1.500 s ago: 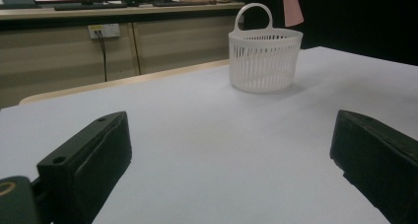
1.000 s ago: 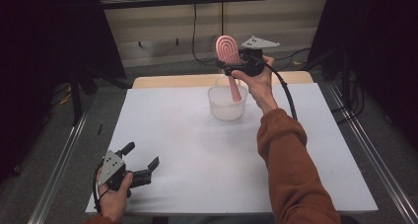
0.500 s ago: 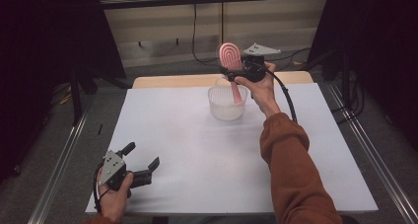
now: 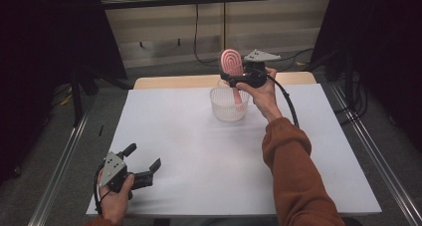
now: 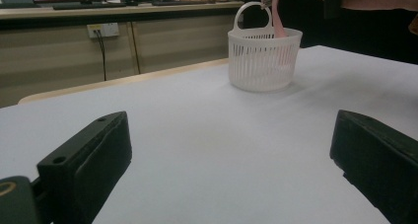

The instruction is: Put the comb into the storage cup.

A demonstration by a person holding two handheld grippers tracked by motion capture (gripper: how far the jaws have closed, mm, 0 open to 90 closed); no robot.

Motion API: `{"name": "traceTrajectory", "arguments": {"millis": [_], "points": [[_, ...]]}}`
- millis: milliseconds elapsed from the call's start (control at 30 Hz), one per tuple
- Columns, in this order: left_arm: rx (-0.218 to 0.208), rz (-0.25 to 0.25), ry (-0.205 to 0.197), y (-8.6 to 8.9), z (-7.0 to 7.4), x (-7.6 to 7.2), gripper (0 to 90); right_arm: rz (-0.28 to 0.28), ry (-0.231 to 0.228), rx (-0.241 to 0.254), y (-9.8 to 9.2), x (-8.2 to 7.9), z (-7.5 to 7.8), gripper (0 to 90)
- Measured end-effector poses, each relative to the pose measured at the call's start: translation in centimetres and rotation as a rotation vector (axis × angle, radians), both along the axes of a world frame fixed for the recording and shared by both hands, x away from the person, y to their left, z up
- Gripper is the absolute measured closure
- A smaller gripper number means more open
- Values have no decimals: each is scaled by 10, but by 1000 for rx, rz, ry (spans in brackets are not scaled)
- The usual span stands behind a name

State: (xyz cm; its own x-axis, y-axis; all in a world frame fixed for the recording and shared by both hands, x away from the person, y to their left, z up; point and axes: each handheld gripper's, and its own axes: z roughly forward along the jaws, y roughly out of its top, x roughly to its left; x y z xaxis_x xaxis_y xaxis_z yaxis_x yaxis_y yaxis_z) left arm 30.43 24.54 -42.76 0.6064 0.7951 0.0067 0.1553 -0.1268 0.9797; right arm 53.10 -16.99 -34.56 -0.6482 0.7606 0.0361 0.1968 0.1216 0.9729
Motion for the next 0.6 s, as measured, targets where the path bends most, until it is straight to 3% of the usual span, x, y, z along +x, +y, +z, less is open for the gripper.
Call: {"name": "traceTrajectory", "arguments": {"millis": [600], "points": [[-4,-3,5,-1,-1,1,24,-5,1,-16,2,-5,-16,200]]}}
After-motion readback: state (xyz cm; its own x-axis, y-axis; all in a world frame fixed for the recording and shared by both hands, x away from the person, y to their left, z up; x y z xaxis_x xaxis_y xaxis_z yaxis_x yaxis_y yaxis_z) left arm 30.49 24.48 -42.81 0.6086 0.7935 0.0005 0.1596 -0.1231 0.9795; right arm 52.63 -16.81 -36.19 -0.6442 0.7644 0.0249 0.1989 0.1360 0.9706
